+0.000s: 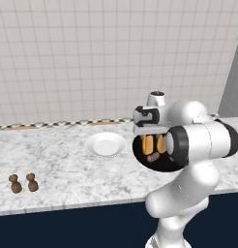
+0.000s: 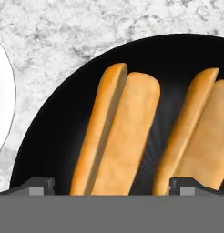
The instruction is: Place one bun and one sausage from the bowl on each plate.
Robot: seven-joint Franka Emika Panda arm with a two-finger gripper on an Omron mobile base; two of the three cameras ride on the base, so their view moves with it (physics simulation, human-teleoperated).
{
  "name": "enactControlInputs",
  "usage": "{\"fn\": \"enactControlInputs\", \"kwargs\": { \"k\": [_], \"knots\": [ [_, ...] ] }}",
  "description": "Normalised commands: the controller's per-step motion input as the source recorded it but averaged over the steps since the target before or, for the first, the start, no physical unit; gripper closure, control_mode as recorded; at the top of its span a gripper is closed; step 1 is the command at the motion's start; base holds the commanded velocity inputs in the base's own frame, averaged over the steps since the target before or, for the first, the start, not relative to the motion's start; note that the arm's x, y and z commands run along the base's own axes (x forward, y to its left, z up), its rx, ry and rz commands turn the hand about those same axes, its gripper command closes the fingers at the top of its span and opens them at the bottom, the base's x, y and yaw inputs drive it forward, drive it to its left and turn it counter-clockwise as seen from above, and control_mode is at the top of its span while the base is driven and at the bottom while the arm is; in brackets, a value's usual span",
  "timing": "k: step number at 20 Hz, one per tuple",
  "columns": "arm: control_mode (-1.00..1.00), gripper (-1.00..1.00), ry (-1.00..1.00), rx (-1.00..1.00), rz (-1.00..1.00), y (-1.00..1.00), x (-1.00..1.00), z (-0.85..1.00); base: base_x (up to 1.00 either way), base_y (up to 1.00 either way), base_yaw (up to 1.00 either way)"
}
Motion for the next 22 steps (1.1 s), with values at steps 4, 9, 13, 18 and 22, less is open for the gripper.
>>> {"fn": "enactControlInputs", "kwargs": {
  "k": [4,9,13,18,22],
  "knots": [
    [-1.0,-1.0,0.0,0.0,0.0,0.04,0.3,-0.38,0.0,0.0,0.0],
    [-1.0,-1.0,0.0,0.0,0.0,0.0,0.17,-0.36,0.0,0.0,0.0],
    [-1.0,-1.0,0.0,0.0,0.0,0.0,0.13,-0.37,0.0,0.0,0.0],
    [-1.0,-1.0,0.0,-0.01,0.0,0.03,0.05,-0.36,0.0,0.0,0.0],
    [-1.0,1.0,0.0,-0.03,0.0,0.03,-0.15,-0.17,0.0,0.0,0.0]
  ]
}}
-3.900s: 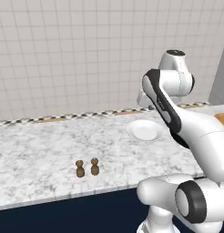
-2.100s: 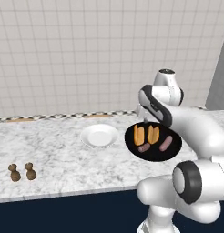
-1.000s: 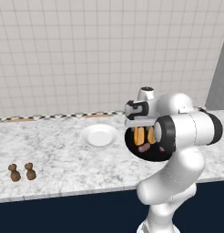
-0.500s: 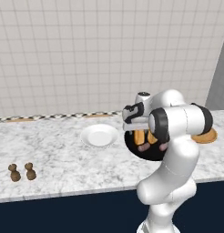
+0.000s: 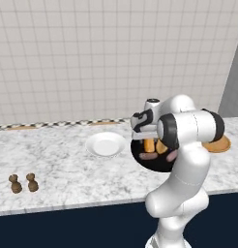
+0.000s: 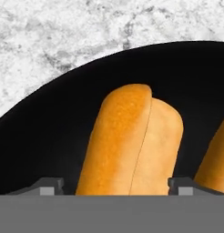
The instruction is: Place one bun and one sausage from the bowl on each plate.
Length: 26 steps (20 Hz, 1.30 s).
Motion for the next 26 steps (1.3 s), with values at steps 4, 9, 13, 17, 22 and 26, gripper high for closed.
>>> {"fn": "enactControlInputs", "kwargs": {
  "k": [4,9,13,17,22,26],
  "knots": [
    [-1.0,1.0,0.0,0.0,0.0,0.04,-0.27,0.0,0.0,0.0,0.0],
    [-1.0,1.0,-0.12,0.0,-0.02,0.32,-0.32,0.64,0.0,0.0,0.0],
    [-1.0,1.0,-0.03,0.0,0.0,0.89,-0.16,0.97,0.0,0.0,0.0],
    [-1.0,1.0,-0.02,0.0,0.0,1.0,0.0,0.69,0.0,0.0,0.0],
    [-1.0,1.0,0.0,0.01,0.0,0.91,0.38,0.08,0.0,0.0,0.0],
    [-1.0,1.0,0.02,0.0,0.0,0.77,0.37,-0.39,0.0,0.0,0.0]
  ]
}}
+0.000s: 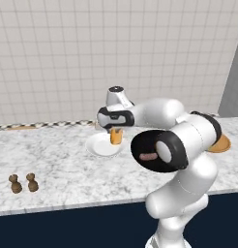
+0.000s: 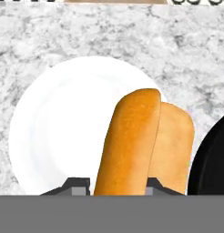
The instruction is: Place one bun and one sausage from the bowl on each plate.
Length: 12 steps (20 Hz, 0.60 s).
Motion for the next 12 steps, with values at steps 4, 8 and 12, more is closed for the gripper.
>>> {"fn": "enactControlInputs", "kwargs": {
  "k": [4,8,12],
  "knots": [
    [-1.0,1.0,0.05,-0.01,0.0,0.42,0.2,-0.53,0.0,0.0,0.0],
    [-1.0,1.0,0.01,0.0,0.0,0.08,0.01,-0.48,0.0,0.0,0.0],
    [-1.0,-1.0,0.01,0.0,0.0,0.13,0.2,-0.5,0.0,0.0,0.0]
  ]
}}
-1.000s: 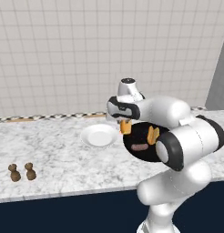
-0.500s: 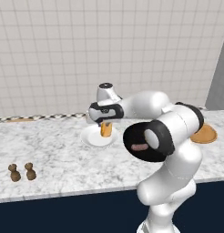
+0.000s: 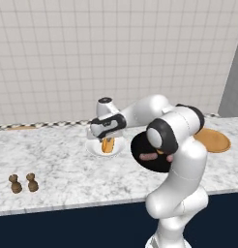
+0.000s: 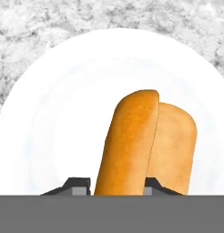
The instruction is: Place one bun and one sausage from the bowl on each plate.
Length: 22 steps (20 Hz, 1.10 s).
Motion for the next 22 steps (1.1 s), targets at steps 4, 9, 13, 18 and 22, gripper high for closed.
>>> {"fn": "enactControlInputs", "kwargs": {
  "k": [4,9,13,18,22],
  "knots": [
    [-1.0,-1.0,0.0,0.0,0.0,0.0,0.0,-0.13,0.0,0.0,0.0],
    [-1.0,-1.0,0.0,0.0,0.0,0.0,-0.14,0.08,0.0,0.0,0.0],
    [-1.0,-1.0,0.0,0.0,0.0,0.19,0.02,0.03,0.0,0.0,0.0],
    [-1.0,-1.0,-0.01,0.0,0.0,0.35,0.22,-0.21,0.0,0.0,0.0],
    [-1.0,-1.0,-0.02,0.0,0.0,0.26,0.21,-0.12,0.0,0.0,0.0]
  ]
}}
